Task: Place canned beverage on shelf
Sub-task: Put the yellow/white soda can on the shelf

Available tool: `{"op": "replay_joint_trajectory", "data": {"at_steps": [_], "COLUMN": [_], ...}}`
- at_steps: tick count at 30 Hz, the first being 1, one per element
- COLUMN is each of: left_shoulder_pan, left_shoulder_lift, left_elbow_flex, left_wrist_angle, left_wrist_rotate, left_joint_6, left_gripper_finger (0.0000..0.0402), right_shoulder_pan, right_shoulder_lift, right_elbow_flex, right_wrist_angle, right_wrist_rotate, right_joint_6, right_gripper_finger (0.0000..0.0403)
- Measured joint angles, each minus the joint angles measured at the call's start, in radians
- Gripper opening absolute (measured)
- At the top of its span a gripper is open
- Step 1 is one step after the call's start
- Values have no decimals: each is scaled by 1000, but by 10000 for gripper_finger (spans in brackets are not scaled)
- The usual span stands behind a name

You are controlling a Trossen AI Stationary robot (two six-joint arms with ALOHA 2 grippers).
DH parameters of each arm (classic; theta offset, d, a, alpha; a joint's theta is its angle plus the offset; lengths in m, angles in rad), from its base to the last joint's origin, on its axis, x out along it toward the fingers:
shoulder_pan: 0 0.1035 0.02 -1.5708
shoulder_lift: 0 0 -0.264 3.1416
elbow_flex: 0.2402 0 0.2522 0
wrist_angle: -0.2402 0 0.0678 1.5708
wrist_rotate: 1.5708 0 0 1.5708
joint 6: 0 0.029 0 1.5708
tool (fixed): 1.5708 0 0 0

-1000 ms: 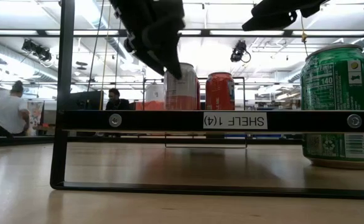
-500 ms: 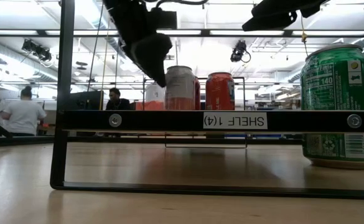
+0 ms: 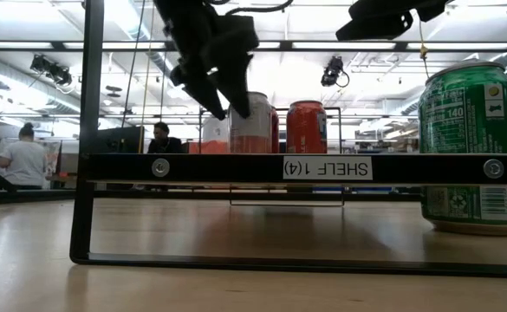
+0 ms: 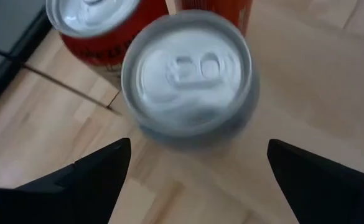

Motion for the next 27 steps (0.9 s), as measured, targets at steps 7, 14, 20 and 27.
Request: {"op": "replay_joint_trajectory", "data": {"at_steps": [7,14,20,27], "left_shoulder_pan": [56,96,98,98], "left_shoulder_lift": [0,0,0,0], "left_elbow_flex": [0,0,0,0], "left_wrist_angle": [34,117,146,144], "left_wrist_rotate": [61,104,107,107], "left_joint_6": [-5,76,126,147], "left_gripper_finger": [389,389,389,374], "right_shoulder_pan": [0,0,0,0], "right_shoulder_lift": [0,0,0,0], "right_elbow_flex": [0,0,0,0], "right_wrist_angle": [3,3,3,3], "right_wrist_rotate": [0,0,0,0], "right_joint_6": [-13,-17,-17,-18], "right_gripper_finger": [360,360,360,360]}}
